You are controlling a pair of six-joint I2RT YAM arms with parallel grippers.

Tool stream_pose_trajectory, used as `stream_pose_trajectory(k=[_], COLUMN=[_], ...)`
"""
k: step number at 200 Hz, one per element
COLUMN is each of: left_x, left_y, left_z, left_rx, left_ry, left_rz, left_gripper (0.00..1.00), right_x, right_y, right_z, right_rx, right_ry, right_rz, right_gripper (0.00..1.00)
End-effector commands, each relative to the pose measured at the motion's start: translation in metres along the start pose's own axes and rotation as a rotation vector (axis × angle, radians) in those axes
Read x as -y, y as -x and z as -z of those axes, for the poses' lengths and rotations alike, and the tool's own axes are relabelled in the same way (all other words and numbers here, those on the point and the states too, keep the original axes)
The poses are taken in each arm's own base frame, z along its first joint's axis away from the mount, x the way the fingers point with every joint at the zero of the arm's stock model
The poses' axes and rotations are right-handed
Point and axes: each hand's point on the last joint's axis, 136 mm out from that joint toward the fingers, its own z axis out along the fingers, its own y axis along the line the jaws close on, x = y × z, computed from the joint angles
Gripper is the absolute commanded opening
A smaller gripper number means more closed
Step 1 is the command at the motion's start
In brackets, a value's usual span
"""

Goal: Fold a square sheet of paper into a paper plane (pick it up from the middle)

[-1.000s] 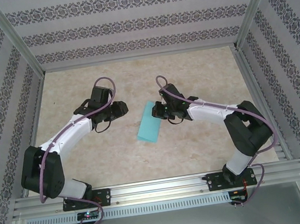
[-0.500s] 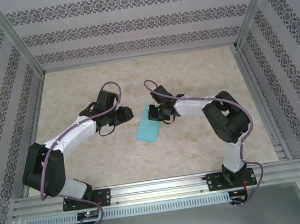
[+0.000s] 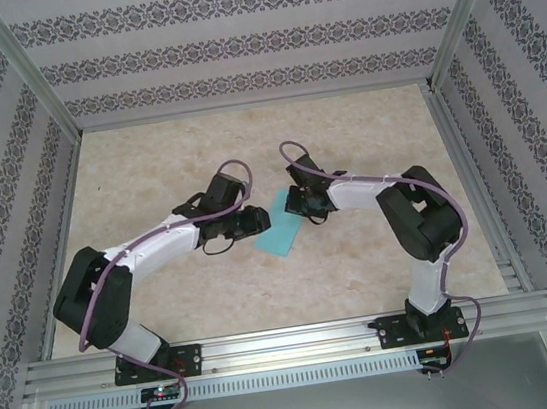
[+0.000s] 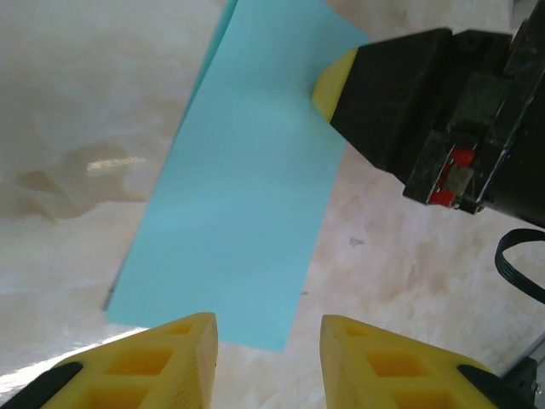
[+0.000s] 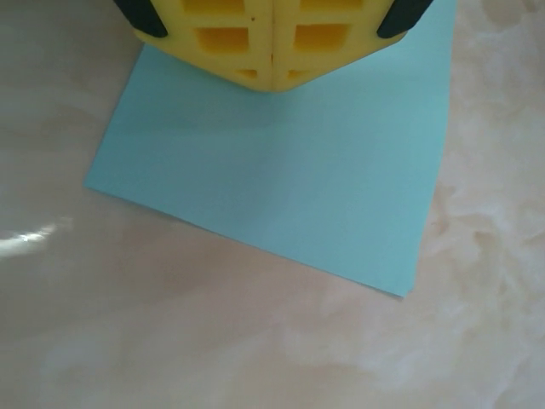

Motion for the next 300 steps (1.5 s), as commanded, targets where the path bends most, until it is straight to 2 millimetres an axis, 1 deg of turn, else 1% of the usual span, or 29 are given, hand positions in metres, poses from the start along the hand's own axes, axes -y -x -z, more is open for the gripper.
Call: stream_pose_trajectory(k=[1,24,44,57,86,108,133,156,170,205,225,251,276,286,300], left_x=[0.027,0.033,0.035,0.03,0.016,0.001,-0.014,-0.023,-0.027,-0.037,-0.04,-0.036,-0.011,-0.001,0.008], left_y=[-0.004,-0.018,-0.029,-0.034,-0.033,-0.034,-0.038,-0.036,-0.033,-0.025,-0.022,-0.021,-0.025,-0.025,-0.024], left_z=[-0.012,-0.025,-0.038,-0.045,-0.056,-0.061,-0.068,-0.067,-0.064,-0.054,-0.049,-0.049,-0.054,-0.054,-0.053], left_rx=[-0.01,-0.047,-0.077,-0.092,-0.084,-0.085,-0.107,-0.098,-0.087,-0.078,-0.091,-0.107,-0.118,-0.115,-0.102], left_ry=[-0.067,-0.073,-0.064,-0.04,0.013,0.082,0.146,0.194,0.23,0.314,0.336,0.319,0.18,0.122,0.073], left_rz=[-0.017,-0.026,-0.033,-0.024,-0.017,-0.026,-0.036,-0.046,-0.06,-0.124,-0.17,-0.191,-0.157,-0.135,-0.11], left_gripper=[0.37,0.36,0.35,0.33,0.3,0.28,0.27,0.27,0.26,0.26,0.26,0.24,0.24,0.24,0.22], right_x=[0.022,0.022,0.015,0.011,0.003,0.005,0.008,0.006,0.005,0.004,-0.003,-0.019,-0.025,-0.023,-0.022], right_y=[0.0,-0.006,-0.016,-0.019,-0.02,-0.018,-0.013,-0.012,-0.014,-0.019,-0.022,-0.031,-0.043,-0.048,-0.053], right_z=[0.012,0.017,0.017,0.02,0.031,0.039,0.049,0.055,0.056,0.05,0.047,0.044,0.042,0.04,0.039], right_rx=[0.039,0.02,-0.017,-0.027,-0.026,-0.014,0.005,0.009,0.002,-0.032,-0.05,-0.08,-0.112,-0.12,-0.132], right_ry=[-0.071,-0.046,0.016,0.048,0.11,0.13,0.161,0.176,0.185,0.182,0.205,0.271,0.319,0.335,0.363], right_rz=[-0.066,-0.093,-0.128,-0.148,-0.151,-0.14,-0.131,-0.103,-0.088,-0.066,-0.058,-0.032,-0.009,-0.011,-0.013], right_gripper=[0.03,0.04,0.04,0.04,0.08,0.12,0.14,0.15,0.15,0.16,0.16,0.14,0.1,0.08,0.06])
